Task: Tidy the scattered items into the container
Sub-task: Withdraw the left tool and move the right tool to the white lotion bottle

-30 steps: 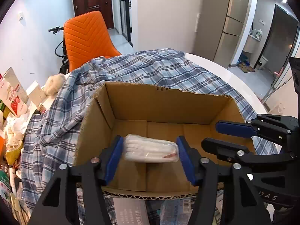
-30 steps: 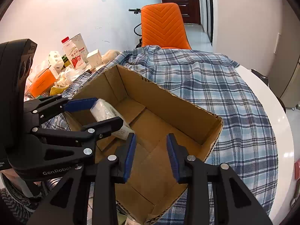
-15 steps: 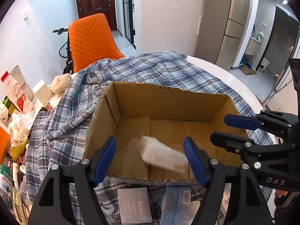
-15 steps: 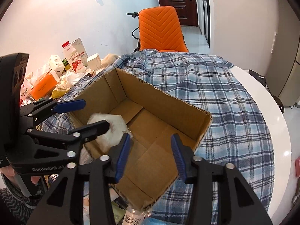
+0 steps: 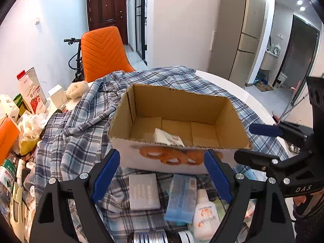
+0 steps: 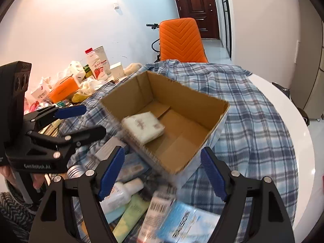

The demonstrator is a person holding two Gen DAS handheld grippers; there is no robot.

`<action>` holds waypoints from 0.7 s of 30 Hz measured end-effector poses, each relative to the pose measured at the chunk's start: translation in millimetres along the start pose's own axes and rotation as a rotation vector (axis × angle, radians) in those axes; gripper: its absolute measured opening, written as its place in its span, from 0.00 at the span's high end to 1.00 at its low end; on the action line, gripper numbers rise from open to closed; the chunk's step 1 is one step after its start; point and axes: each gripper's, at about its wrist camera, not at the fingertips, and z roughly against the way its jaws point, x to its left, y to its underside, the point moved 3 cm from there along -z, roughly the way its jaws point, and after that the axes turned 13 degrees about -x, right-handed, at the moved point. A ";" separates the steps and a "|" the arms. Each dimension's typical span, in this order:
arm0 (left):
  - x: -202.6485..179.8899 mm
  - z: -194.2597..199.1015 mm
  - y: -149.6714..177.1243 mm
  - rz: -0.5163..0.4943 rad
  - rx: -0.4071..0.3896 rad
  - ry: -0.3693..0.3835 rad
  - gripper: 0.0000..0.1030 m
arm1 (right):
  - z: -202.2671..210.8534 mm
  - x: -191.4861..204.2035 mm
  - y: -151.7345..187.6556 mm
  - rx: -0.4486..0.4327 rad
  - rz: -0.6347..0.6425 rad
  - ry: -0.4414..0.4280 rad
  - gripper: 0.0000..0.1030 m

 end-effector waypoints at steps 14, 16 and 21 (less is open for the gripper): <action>-16.2 27.4 71.4 -0.119 0.083 0.011 0.16 | 20.7 49.5 80.2 -0.020 0.122 -0.064 0.25; -15.5 27.8 76.9 -0.131 0.080 -0.013 0.16 | 23.6 54.0 84.9 -0.032 0.128 -0.082 0.25; -3.8 28.4 86.3 -0.107 0.095 -0.027 0.16 | 25.3 64.5 92.7 -0.052 0.154 -0.105 0.25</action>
